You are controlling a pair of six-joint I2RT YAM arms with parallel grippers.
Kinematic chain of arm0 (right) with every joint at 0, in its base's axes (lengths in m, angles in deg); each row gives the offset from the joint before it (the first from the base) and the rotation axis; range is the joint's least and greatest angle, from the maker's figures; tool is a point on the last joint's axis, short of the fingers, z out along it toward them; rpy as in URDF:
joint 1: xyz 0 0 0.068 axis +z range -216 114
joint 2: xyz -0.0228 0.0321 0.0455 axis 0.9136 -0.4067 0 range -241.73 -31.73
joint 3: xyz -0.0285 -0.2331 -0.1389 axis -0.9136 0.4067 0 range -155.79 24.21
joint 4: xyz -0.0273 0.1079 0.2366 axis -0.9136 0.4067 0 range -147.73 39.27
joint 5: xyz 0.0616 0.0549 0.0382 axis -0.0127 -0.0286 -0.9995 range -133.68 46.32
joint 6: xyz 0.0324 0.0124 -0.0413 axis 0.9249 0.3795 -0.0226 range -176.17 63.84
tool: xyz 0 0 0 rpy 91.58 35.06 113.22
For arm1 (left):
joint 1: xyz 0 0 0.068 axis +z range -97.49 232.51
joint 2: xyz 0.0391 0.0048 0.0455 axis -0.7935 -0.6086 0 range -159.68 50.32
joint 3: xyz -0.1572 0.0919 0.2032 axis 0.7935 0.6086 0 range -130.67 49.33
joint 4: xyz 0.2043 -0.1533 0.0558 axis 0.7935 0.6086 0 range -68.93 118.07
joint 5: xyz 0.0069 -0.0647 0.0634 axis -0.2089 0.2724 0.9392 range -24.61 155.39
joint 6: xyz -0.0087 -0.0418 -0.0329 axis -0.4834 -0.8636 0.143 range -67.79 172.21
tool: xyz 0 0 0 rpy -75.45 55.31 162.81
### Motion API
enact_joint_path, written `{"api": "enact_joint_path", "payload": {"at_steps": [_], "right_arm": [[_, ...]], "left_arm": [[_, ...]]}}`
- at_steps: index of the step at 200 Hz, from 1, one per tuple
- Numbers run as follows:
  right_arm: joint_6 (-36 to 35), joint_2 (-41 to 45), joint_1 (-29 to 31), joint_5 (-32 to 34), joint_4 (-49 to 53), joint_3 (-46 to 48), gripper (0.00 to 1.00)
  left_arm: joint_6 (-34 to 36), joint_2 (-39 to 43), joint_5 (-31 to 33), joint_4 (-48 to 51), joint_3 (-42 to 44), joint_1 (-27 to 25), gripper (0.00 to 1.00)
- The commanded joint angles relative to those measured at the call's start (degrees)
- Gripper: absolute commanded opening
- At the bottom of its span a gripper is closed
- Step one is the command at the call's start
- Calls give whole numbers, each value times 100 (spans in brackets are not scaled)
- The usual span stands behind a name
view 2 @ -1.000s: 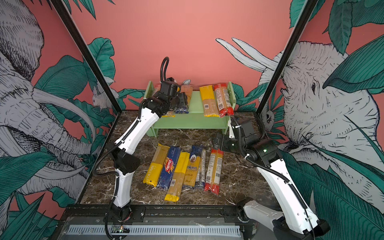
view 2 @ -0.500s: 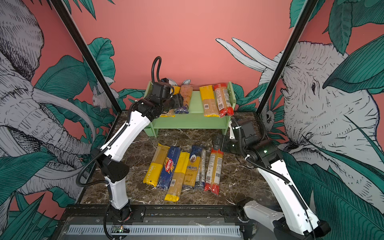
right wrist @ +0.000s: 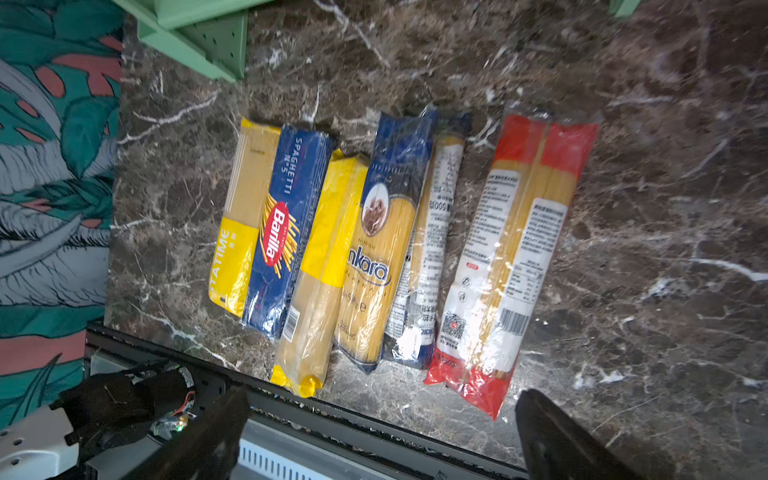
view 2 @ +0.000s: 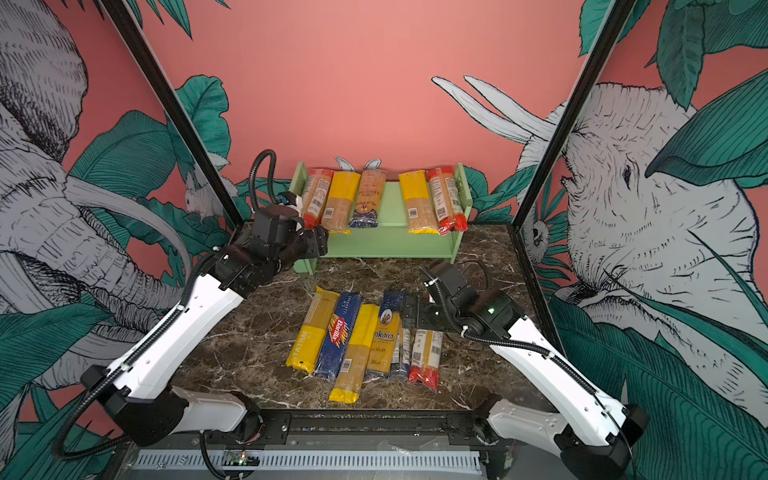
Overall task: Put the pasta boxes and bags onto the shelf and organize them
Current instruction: 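Open the left gripper and draw it back while the right gripper lowers to the packs, then close the right gripper on the blue Barilla pack on the table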
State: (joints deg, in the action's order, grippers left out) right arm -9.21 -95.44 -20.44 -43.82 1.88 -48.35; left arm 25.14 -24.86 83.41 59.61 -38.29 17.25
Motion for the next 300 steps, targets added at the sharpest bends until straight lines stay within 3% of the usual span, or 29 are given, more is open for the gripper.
{"api": "enact_joint_path", "payload": {"at_steps": [1,49,86,108,176,251,278,300], "right_arm": [[558,-274,488,291,-315,99,99],[1160,-1274,1443,551,-569,58,99],[1655,-1692,1648,550,-1101,506,99],[1587,-1860,1667,533,-1226,519,99],[908,-3560,1973,95,-976,-1391,99],[883,-4983,2295,-703,-1093,-2364,99],[886,-5595,2405,-743,-640,-2972,99],[1149,-5722,2420,-793,-703,-2844,99]], "left_arm": [[130,574,375,326,421,-3,74],[94,1578,579,1050,1095,2,76],[-46,2189,623,1615,1411,2,76],[-106,2499,624,1891,1497,2,76],[-388,3028,786,2603,1523,2,76],[-648,3620,864,3149,1616,2,76],[-702,3816,943,3429,1555,5,76],[-754,3972,990,3618,1486,9,76]]}}
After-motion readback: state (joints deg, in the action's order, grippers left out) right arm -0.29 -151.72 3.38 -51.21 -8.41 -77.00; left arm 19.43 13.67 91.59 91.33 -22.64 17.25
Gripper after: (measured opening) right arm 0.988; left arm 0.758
